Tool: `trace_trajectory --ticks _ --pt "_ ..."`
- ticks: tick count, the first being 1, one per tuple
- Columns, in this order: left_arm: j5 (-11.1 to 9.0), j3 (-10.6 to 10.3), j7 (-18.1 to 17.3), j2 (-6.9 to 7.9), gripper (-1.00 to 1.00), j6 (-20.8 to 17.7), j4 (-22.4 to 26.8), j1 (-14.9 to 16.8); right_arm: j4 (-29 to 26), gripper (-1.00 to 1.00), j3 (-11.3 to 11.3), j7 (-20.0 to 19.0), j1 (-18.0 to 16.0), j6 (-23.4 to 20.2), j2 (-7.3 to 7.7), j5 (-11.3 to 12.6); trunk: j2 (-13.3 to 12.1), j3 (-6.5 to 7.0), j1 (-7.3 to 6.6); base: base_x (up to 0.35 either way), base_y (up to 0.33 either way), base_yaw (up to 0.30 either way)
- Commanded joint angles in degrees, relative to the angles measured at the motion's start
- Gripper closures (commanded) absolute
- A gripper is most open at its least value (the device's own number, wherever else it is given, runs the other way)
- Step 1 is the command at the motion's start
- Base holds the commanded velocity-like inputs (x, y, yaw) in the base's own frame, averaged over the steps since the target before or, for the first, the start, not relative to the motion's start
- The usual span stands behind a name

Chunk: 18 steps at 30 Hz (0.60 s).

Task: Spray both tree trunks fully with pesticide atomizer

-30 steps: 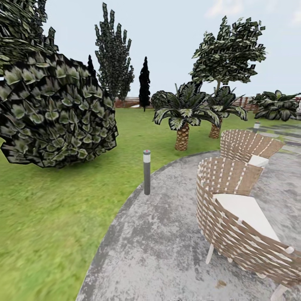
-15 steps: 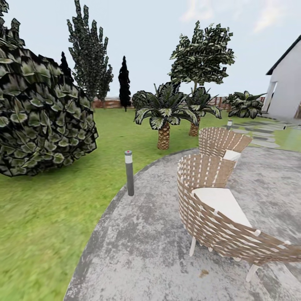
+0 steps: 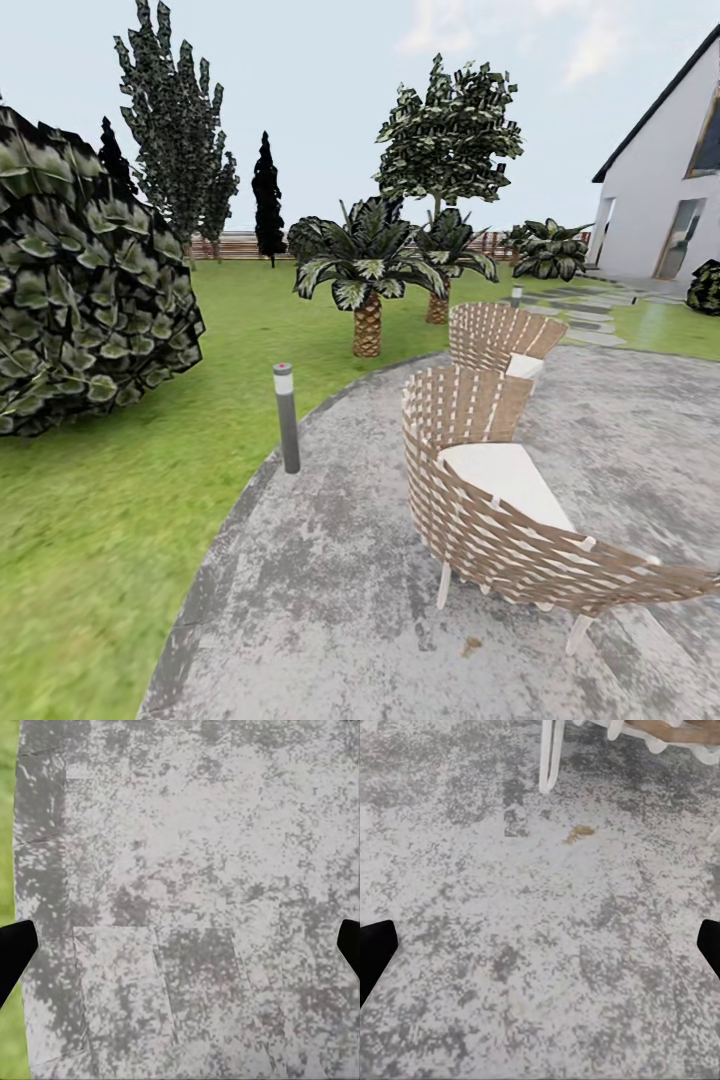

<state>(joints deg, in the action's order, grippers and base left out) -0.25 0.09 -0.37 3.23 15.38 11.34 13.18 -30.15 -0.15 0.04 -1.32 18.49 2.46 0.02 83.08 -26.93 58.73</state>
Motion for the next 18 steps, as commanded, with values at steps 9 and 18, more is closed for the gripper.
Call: trace_trajectory --ticks 9,18 --pt "0.0 0.1 0.2 0.18 -1.0 0.0 0.0 0.0 0.2 -1.0 0.2 0.0 0.0 0.0 -0.35 0.0 0.0 0.0 0.0 0.164 0.289 -0.001" --pt "0.0 0.1 0.2 0.28 -1.0 0.0 0.0 -0.1 0.2 -1.0 0.3 -0.3 0.0 0.0 -0.35 -0.1 0.0 0.0 0.0 0.166 0.304 0.0"
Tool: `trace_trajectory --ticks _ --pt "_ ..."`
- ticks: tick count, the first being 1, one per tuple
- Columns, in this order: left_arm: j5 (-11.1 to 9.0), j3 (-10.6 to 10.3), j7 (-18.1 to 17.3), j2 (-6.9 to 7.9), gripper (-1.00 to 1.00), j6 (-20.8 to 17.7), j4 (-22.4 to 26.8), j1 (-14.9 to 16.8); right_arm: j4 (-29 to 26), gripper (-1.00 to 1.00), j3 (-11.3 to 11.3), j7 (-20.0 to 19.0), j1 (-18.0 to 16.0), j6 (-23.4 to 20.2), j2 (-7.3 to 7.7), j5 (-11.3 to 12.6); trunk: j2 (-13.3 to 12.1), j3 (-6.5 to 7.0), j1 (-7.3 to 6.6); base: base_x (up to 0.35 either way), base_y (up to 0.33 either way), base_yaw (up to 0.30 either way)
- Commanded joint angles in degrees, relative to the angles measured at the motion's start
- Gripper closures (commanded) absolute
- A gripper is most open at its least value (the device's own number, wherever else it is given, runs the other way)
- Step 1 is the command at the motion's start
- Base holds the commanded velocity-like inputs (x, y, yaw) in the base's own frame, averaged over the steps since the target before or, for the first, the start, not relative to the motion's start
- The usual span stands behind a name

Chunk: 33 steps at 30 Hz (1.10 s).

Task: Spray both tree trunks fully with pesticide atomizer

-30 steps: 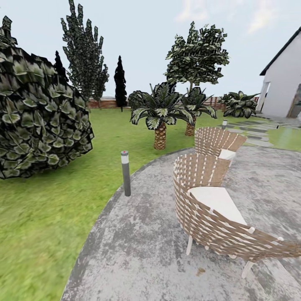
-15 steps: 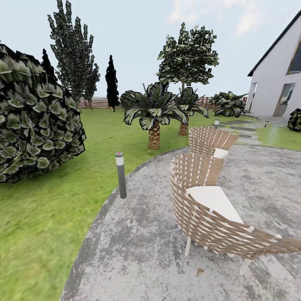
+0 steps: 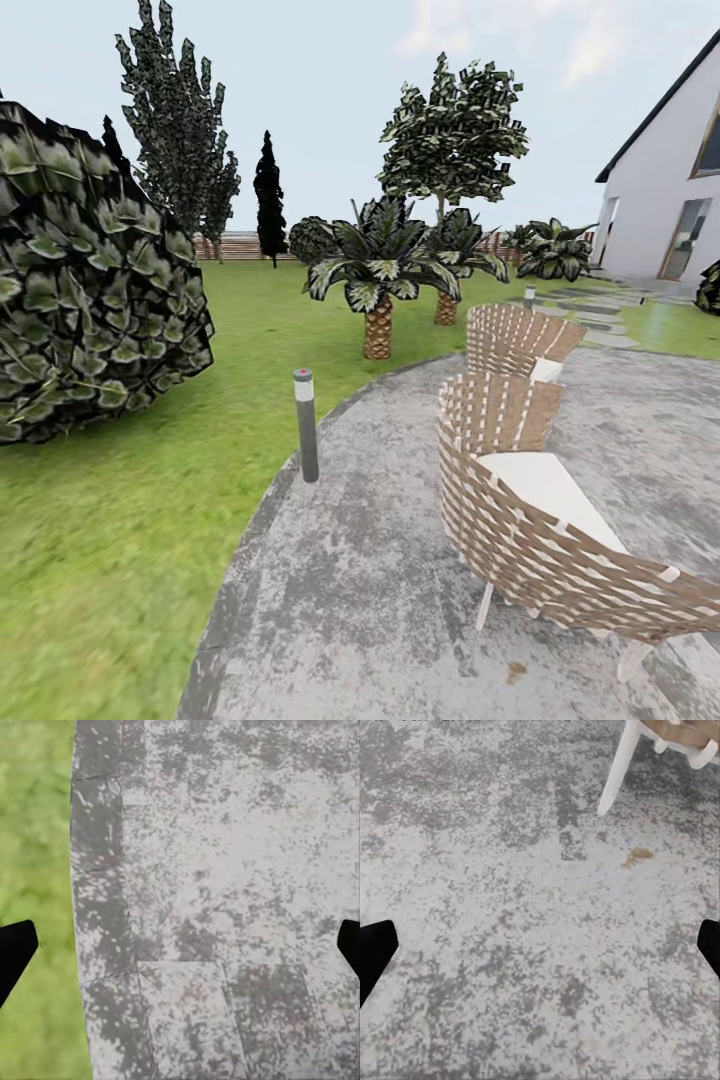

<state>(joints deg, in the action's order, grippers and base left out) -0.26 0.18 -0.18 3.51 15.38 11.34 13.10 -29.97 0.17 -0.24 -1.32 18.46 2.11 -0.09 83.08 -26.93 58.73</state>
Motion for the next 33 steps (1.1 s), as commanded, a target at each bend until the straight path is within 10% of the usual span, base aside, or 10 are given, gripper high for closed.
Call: trace_trajectory --ticks 1,33 --pt "0.0 0.0 0.0 0.0 -1.0 0.0 0.0 0.0 0.0 -1.0 0.0 0.0 0.0 0.0 0.0 0.0 0.0 0.0 0.0 0.174 0.304 0.0" --pt "0.0 0.9 0.1 0.09 -1.0 0.0 0.0 -0.2 1.3 -1.0 0.0 0.1 0.0 0.1 0.0 -0.2 0.0 0.0 0.0 0.228 0.282 0.0"
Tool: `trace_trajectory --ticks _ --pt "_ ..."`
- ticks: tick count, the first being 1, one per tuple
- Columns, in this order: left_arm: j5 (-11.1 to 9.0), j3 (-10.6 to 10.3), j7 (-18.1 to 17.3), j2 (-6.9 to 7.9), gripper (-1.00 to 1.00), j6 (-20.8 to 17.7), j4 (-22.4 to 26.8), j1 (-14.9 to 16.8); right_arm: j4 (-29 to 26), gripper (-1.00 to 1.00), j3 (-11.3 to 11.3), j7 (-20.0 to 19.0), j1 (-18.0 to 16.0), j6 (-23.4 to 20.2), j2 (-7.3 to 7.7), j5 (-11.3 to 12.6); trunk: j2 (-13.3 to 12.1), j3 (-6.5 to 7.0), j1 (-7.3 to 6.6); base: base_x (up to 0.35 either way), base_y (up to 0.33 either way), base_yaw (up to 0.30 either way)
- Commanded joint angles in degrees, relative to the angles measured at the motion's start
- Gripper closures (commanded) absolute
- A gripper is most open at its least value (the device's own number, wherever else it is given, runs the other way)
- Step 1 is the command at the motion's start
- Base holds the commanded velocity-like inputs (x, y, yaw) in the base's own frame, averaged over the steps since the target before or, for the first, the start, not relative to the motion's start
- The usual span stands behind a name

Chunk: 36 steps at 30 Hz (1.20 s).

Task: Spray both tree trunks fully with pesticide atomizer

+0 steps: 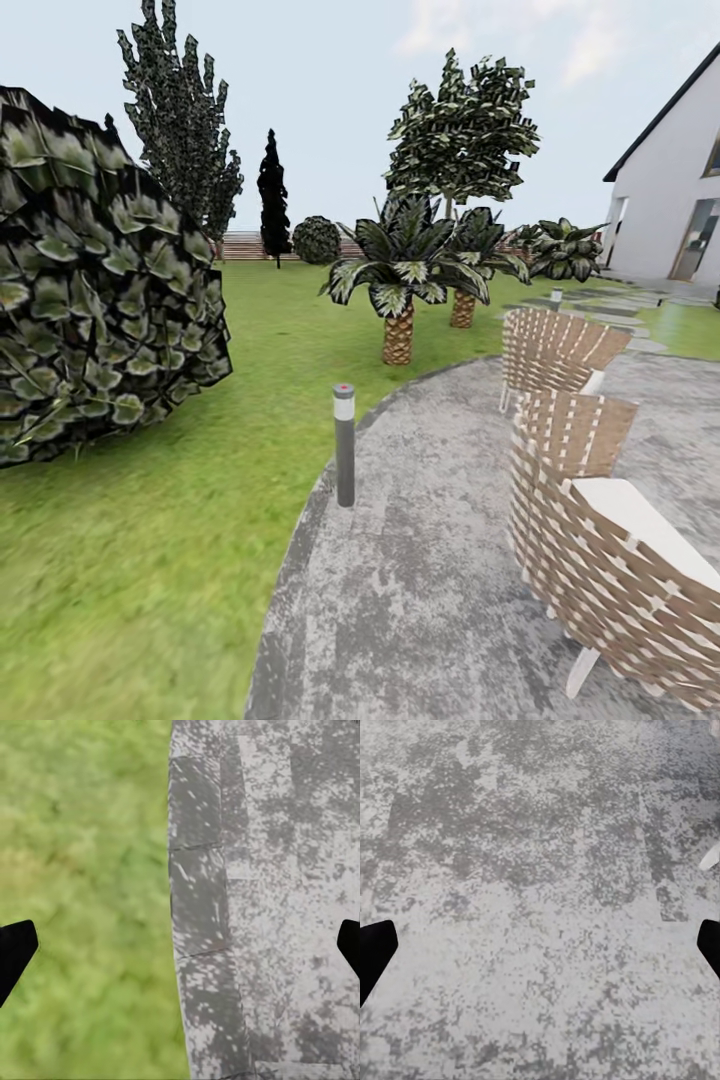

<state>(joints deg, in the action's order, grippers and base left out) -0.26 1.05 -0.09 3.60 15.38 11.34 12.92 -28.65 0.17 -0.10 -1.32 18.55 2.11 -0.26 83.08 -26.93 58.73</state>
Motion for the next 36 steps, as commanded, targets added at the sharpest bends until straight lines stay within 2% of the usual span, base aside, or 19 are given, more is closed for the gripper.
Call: trace_trajectory --ticks 1,36 --pt "0.0 0.0 0.0 0.0 -1.0 0.0 0.0 0.0 0.0 -1.0 0.0 0.0 0.0 0.0 0.0 0.0 0.0 0.0 0.0 0.233 0.279 0.0" --pt "0.1 0.1 0.4 0.05 -1.0 0.0 0.0 0.0 0.0 -1.0 0.0 0.2 0.0 0.0 0.0 0.1 0.0 0.0 0.0 0.236 0.266 0.0"
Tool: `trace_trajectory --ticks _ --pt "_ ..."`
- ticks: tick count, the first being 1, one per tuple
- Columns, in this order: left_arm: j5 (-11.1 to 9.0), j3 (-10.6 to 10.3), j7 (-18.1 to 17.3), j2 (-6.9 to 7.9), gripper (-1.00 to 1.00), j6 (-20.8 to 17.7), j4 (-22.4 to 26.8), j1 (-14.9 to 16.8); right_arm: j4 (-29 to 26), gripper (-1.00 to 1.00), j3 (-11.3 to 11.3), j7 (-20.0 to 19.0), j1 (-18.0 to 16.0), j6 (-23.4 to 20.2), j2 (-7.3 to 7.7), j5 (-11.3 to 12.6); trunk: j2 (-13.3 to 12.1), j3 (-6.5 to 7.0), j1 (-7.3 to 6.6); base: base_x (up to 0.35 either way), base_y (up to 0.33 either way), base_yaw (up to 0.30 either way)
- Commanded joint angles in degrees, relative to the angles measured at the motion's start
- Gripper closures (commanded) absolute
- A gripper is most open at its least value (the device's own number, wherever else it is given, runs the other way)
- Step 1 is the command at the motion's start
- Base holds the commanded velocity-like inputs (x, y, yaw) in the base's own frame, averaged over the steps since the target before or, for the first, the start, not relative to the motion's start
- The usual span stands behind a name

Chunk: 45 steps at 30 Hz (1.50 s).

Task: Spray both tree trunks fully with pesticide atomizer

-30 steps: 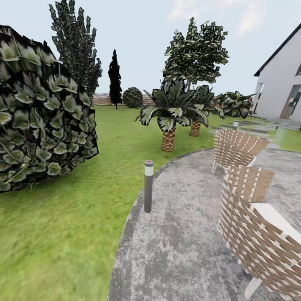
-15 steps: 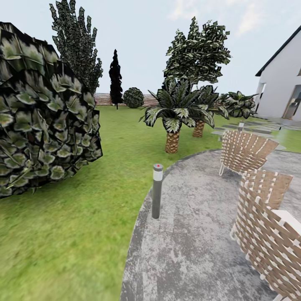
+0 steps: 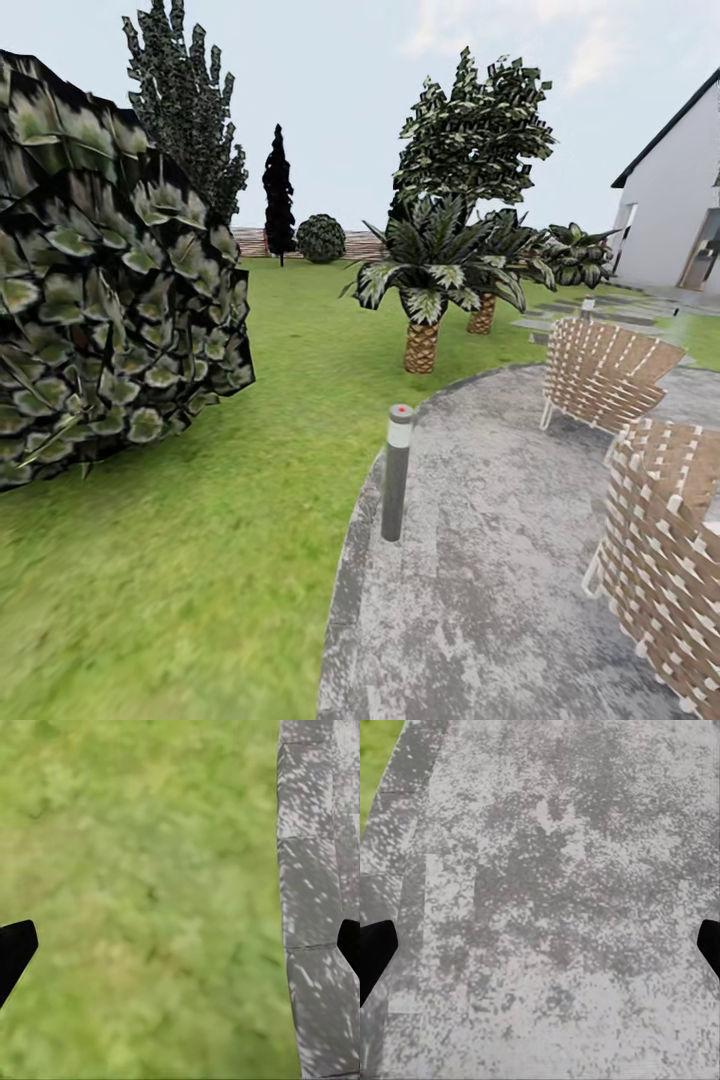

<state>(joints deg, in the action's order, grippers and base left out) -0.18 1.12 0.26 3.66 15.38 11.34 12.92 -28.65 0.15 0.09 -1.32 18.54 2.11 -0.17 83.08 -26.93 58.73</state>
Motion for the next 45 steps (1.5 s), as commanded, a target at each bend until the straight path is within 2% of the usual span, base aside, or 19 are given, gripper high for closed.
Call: trace_trajectory --ticks 1,45 --pt "0.0 0.0 0.0 -0.02 -1.0 0.0 0.0 0.0 0.0 -1.0 0.0 0.0 0.0 0.0 0.0 0.0 0.0 0.0 0.0 0.24 0.249 0.0" --pt "0.0 0.0 0.0 0.03 -1.0 0.0 0.0 0.0 0.0 -1.0 0.0 0.0 0.0 0.0 0.0 0.0 0.0 0.0 0.0 0.258 0.25 0.0"
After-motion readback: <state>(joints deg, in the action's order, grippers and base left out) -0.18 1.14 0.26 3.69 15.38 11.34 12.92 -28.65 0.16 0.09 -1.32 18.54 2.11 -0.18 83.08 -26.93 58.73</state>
